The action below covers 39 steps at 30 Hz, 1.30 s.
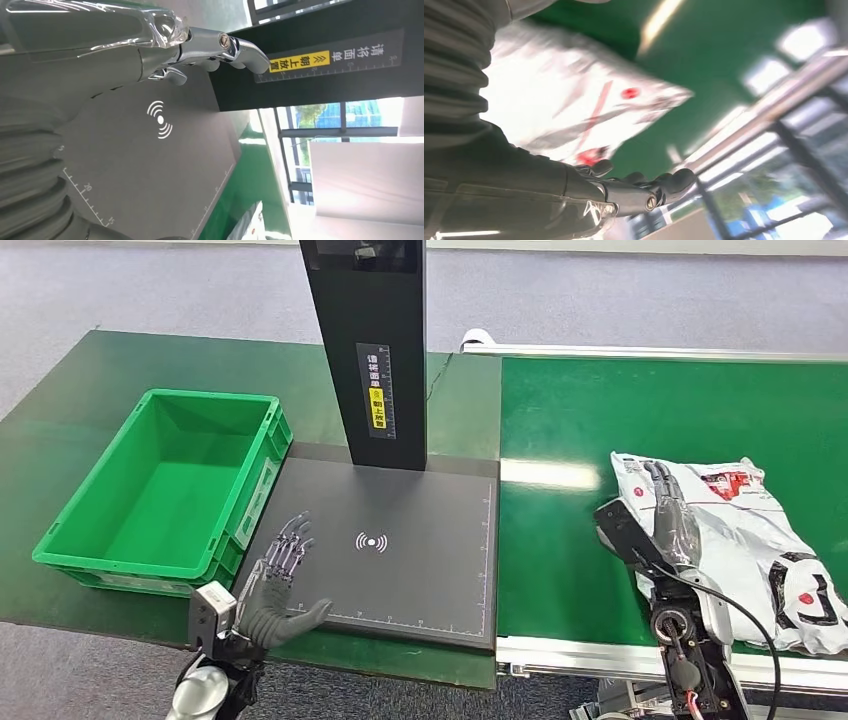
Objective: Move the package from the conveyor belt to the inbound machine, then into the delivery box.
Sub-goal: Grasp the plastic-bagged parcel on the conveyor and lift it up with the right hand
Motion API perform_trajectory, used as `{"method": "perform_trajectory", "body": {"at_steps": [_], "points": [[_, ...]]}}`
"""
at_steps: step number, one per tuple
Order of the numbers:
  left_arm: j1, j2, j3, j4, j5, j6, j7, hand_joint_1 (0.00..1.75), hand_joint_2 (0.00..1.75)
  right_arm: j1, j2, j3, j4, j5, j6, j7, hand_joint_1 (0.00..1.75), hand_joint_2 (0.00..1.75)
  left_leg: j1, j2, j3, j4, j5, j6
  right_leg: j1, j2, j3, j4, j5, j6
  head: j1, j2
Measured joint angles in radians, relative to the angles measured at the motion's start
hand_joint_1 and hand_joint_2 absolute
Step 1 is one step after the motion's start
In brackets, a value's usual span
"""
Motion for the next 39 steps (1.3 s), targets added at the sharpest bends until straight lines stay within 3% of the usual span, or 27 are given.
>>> {"method": "perform_trajectory", "body": {"at_steps": [9,17,22,27,31,32,39], "points": [[0.028,0.002,0.021,-0.028,-0.001,0.006,0.016,0.0,1.75,-0.05,-0.072,0.002,0.17,0.188,0.031,0.188,0.0,1.75,0.0,-0.001,-0.001,0.0,0.0,0.0,0.0,-0.002,0.0,0.0,0.0,0.0,0.0,0.0],[0.048,0.001,0.033,-0.046,-0.002,0.008,0.021,0.0,1.75,-0.057,-0.092,0.004,0.233,0.23,0.037,0.235,0.0,1.75,0.0,-0.001,-0.001,0.0,0.0,0.0,0.0,-0.002,0.0,0.0,0.0,0.0,0.0,0.0],[0.048,-0.002,0.035,-0.045,-0.018,0.008,0.023,0.0,1.75,-0.055,-0.101,0.003,0.268,0.304,0.149,0.332,0.0,1.75,0.0,-0.001,0.0,0.0,0.0,0.0,0.0,-0.002,0.0,0.0,0.0,0.0,0.0,0.0],[0.041,-0.01,0.037,-0.042,-0.027,0.011,0.03,0.0,1.75,-0.063,-0.103,-0.003,0.324,0.339,0.21,0.354,0.04,1.75,0.0,-0.001,-0.001,0.0,0.0,0.0,0.0,-0.002,0.0,0.0,0.0,0.0,0.0,0.0],[0.033,-0.012,0.04,-0.036,-0.032,0.013,0.034,0.0,1.75,-0.076,-0.095,-0.014,0.358,0.326,0.244,0.352,1.66,1.75,0.0,-0.001,0.0,0.0,0.0,0.0,0.0,-0.002,0.0,0.0,0.0,0.0,0.0,0.0],[0.031,-0.012,0.041,-0.035,-0.033,0.013,0.034,0.0,1.75,-0.076,-0.092,-0.017,0.361,0.323,0.251,0.349,1.74,1.75,0.0,-0.001,0.0,0.0,0.0,0.0,0.0,-0.002,0.0,0.0,0.0,0.0,0.0,0.0],[0.029,-0.012,0.041,-0.032,-0.033,0.017,0.037,0.0,1.75,-0.088,-0.084,-0.023,0.365,0.31,0.275,0.322,1.75,1.75,0.0,-0.001,0.001,0.0,0.0,0.0,0.0,-0.002,0.001,0.0,0.0,0.0,0.0,0.0]]}}
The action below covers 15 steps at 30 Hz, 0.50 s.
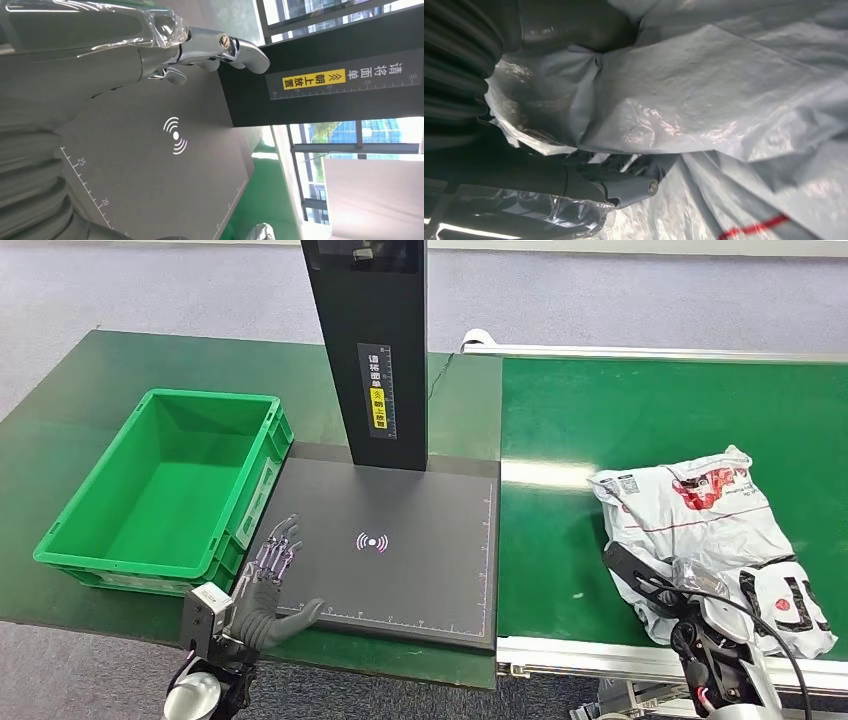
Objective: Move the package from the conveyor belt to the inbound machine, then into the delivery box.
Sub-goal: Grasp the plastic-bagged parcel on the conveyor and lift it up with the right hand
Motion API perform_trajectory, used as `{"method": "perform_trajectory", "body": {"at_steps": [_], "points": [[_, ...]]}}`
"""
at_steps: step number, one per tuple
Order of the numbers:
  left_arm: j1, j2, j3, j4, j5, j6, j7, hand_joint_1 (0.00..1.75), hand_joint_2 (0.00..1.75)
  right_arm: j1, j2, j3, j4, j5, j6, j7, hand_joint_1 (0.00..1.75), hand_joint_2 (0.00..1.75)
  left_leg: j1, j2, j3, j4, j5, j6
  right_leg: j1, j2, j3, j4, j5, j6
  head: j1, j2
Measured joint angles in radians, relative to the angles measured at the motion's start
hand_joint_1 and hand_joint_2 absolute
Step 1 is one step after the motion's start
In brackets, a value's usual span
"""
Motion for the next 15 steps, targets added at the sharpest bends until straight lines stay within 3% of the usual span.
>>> {"method": "perform_trajectory", "body": {"at_steps": [11,15], "points": [[0.007,0.0,0.0,0.0,0.002,0.002,0.001,0.0,1.75,0.003,0.025,0.0,-0.015,-0.023,-0.054,-0.083,1.75,1.75,0.0,0.0,0.0,0.0,0.0,0.0,0.0,0.0,0.0,0.0,0.0,0.0,0.0,0.0],[0.024,0.001,0.002,-0.007,0.01,0.002,-0.006,0.0,1.75,0.032,0.049,-0.013,-0.073,-0.137,-0.173,-0.208,1.75,1.75,0.0,0.001,-0.001,0.0,0.0,0.0,0.0,0.0,0.0,0.0,0.0,0.0,0.0,0.0]]}}
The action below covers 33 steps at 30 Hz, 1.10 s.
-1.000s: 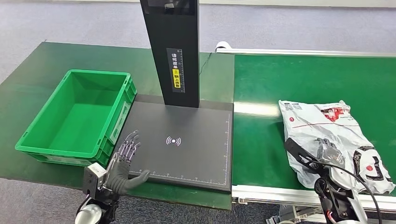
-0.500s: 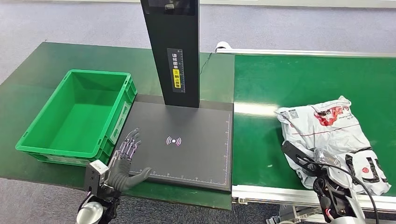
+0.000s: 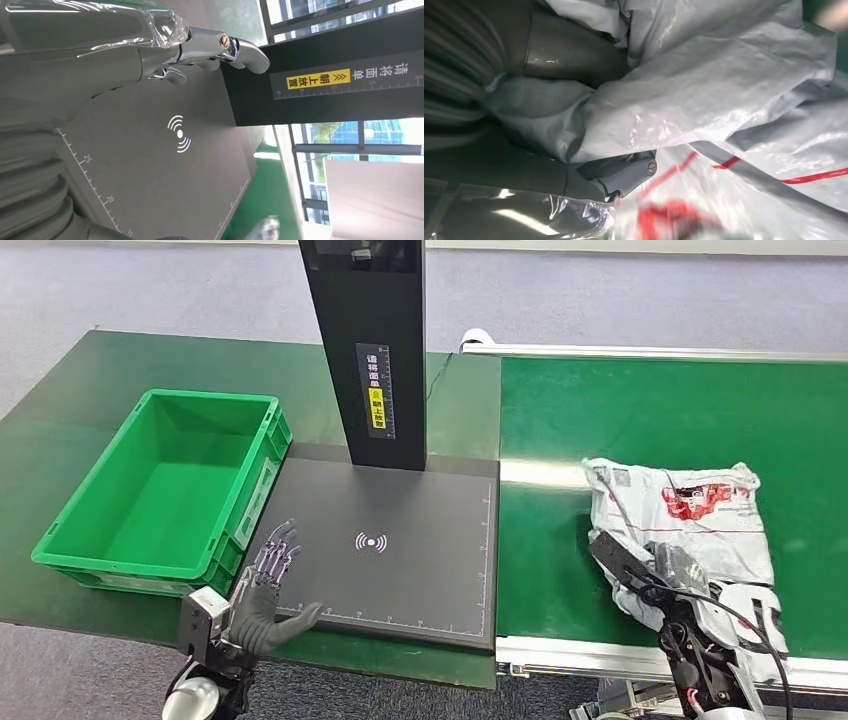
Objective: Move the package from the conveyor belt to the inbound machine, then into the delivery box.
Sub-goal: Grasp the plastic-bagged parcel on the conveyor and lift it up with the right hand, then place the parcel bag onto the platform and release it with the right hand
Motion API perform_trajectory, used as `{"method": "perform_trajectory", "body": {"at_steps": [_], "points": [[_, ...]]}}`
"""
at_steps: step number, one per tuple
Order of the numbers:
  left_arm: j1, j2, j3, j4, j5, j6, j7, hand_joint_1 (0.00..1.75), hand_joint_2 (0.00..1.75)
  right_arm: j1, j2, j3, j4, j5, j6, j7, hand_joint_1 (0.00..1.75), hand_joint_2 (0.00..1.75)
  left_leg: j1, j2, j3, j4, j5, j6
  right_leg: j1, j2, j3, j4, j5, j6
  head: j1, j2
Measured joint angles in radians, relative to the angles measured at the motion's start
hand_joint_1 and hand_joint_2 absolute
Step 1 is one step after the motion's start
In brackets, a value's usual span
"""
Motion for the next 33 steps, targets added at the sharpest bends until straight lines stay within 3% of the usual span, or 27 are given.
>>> {"method": "perform_trajectory", "body": {"at_steps": [4,13,18,23,26,29,33], "points": [[0.02,0.002,0.001,-0.013,0.004,-0.006,-0.01,0.0,1.75,0.033,0.038,-0.026,-0.127,-0.176,-0.047,-0.091,1.75,1.75,0.0,-0.001,0.0,0.0,0.0,0.0,0.0,-0.001,-0.001,0.0,0.0,0.0,0.0,0.0],[0.028,0.006,0.001,-0.022,0.007,-0.007,-0.015,0.0,1.75,0.065,0.068,-0.046,-0.242,-0.272,-0.046,-0.132,1.75,1.75,0.0,-0.001,0.0,0.0,0.0,0.0,0.0,-0.001,0.0,0.0,0.0,0.0,0.0,0.0],[0.027,0.009,0.001,-0.022,0.02,0.003,-0.029,0.0,1.75,0.097,0.097,-0.077,-0.322,-0.66,-0.032,-0.333,1.75,1.75,0.0,-0.001,0.0,0.0,0.0,0.0,0.0,-0.001,-0.001,0.0,0.0,0.0,0.0,0.0],[0.013,0.009,-0.001,-0.019,0.03,0.013,-0.037,0.0,1.75,0.175,0.17,-0.091,-0.543,-0.975,-0.204,-0.526,1.75,1.75,0.0,-0.001,-0.001,0.0,0.0,0.0,0.0,-0.001,-0.001,0.0,-0.001,0.001,0.0,0.0],[-0.004,0.008,-0.002,-0.015,0.036,0.019,-0.04,0.0,1.75,0.212,0.198,-0.058,-0.676,-0.946,-0.24,-0.589,1.75,1.75,0.0,0.0,-0.001,0.0,0.0,0.0,0.0,0.0,-0.001,0.0,-0.001,0.001,0.0,0.0],[-0.02,0.008,-0.002,-0.013,0.053,0.029,-0.048,0.0,1.75,0.231,0.21,0.024,-0.778,-0.786,-0.265,-0.65,1.75,1.75,0.0,0.0,0.0,0.0,0.0,0.0,0.0,0.0,-0.001,0.0,-0.001,0.001,0.0,0.0],[-0.036,0.008,0.0,-0.013,0.072,0.031,-0.053,0.0,1.75,0.236,0.211,0.179,-0.835,-0.587,-0.277,-0.658,1.75,1.75,0.0,0.0,0.001,0.0,0.0,0.0,0.0,0.0,0.0,0.0,-0.001,0.001,0.0,0.0]]}}
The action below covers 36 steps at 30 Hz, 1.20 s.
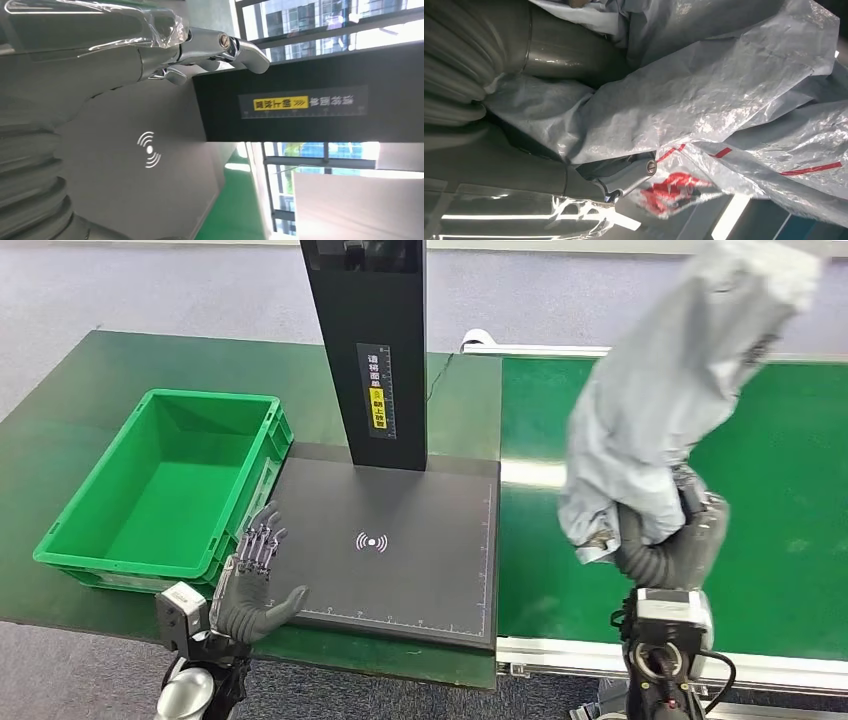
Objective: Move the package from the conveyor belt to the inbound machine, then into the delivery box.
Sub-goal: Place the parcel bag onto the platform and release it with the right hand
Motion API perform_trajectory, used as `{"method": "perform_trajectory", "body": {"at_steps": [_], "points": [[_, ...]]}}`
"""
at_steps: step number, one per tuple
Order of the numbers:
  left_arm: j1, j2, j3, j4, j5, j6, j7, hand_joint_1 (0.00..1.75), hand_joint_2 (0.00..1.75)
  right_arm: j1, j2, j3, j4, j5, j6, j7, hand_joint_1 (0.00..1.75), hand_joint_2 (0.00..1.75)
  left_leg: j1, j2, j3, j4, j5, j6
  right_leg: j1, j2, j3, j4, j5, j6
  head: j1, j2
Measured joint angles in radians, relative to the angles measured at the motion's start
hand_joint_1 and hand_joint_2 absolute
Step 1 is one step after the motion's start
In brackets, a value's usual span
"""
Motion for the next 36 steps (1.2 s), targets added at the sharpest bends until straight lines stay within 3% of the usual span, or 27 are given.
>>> {"method": "perform_trajectory", "body": {"at_steps": [5,13,19,26,32,36], "points": [[-0.012,0.0,0.0,0.0,-0.006,0.029,-0.026,0.0,1.75,-0.014,-0.031,0.177,0.036,0.187,0.065,0.06,1.75,1.75,0.0,0.0,0.0,0.0,0.0,0.0,0.0,0.0,0.0,0.0,0.0,0.0,0.0,0.0],[-0.017,-0.007,0.016,-0.013,-0.005,0.265,-0.09,0.0,1.75,-0.082,-0.094,0.393,0.26,0.387,0.332,0.26,1.75,1.75,0.0,-0.001,-0.001,0.0,0.0,0.0,0.0,0.0,0.0,0.0,0.0,0.0,0.0,0.0],[-0.015,-0.012,0.028,-0.047,-0.008,0.365,-0.093,0.0,1.75,-0.18,-0.104,0.511,0.438,0.37,0.455,0.268,1.75,1.75,0.0,-0.001,0.0,0.0,0.0,0.0,0.0,0.0,0.0,0.0,0.0,0.0,0.0,0.0],[-0.018,-0.016,0.028,-0.053,-0.02,0.379,-0.094,0.0,1.75,-0.241,-0.134,0.607,0.478,0.377,0.531,0.296,1.75,1.75,0.0,0.0,0.0,0.0,0.0,0.0,0.0,0.0,0.0,0.0,0.0,0.0,0.0,0.0],[-0.036,-0.019,0.027,-0.052,-0.016,0.379,-0.095,0.0,1.75,-0.301,-0.133,0.711,0.485,0.338,0.629,0.265,1.75,1.75,0.0,0.0,0.001,0.0,0.0,0.0,0.0,0.0,0.0,0.0,0.0,0.0,0.0,0.0],[-0.039,-0.021,0.027,-0.052,-0.012,0.384,-0.095,0.0,1.75,-0.343,-0.122,0.761,0.497,0.335,0.583,0.289,1.68,1.75,0.0,0.0,0.0,0.0,0.0,0.0,0.0,0.0,0.001,0.0,0.0,0.0,0.0,0.0]]}}
